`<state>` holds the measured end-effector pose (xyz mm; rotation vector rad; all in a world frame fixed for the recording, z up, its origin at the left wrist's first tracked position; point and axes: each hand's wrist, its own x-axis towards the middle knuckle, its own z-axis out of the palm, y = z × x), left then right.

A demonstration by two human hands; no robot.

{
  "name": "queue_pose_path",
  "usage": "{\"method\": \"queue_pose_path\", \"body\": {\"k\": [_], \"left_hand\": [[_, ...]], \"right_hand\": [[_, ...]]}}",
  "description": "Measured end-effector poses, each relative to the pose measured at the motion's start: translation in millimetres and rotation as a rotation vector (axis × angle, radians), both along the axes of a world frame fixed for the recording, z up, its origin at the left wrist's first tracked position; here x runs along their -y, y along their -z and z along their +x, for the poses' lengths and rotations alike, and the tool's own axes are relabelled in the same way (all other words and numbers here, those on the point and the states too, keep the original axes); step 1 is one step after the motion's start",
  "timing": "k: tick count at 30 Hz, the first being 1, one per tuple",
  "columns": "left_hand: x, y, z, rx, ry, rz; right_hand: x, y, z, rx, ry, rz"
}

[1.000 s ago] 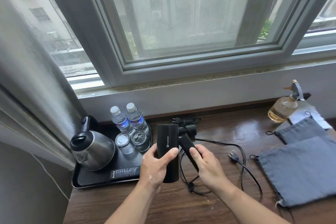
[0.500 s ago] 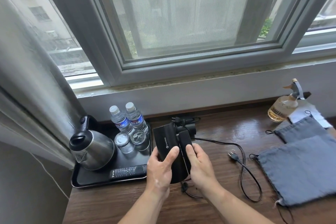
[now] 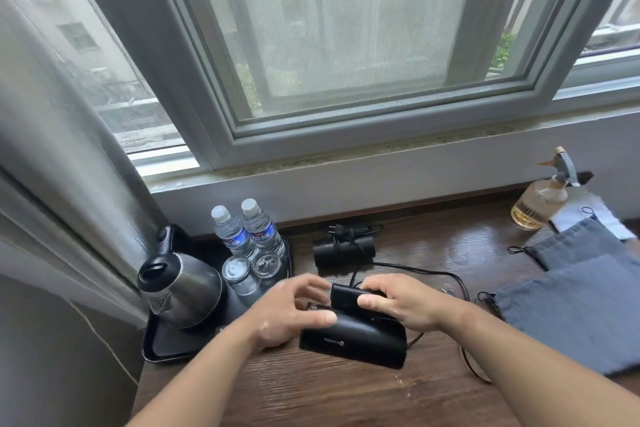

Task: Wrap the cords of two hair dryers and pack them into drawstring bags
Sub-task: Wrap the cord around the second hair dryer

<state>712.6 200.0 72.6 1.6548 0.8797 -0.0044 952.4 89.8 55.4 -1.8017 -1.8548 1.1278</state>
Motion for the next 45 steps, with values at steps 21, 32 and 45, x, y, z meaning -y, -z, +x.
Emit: {"method": "queue_pose_path", "body": {"k": [21,32,45], "left_hand": [[23.7,27.6,-20.2,0.161,-0.312,-0.155],[20.7,45.6,-24.6,0.2,-0.527,-0.242],[13.9,54.2,-15.5,0.182,-0.717,-0.151]], "right_hand": [[36.8,39.0,43.3,-0.232,0.308,-0.055],[60.6,76.4,77.8,-0.017,0.5,-0.025],[42.7,27.7,10.1,-0.131,0.384,0.21]]}}
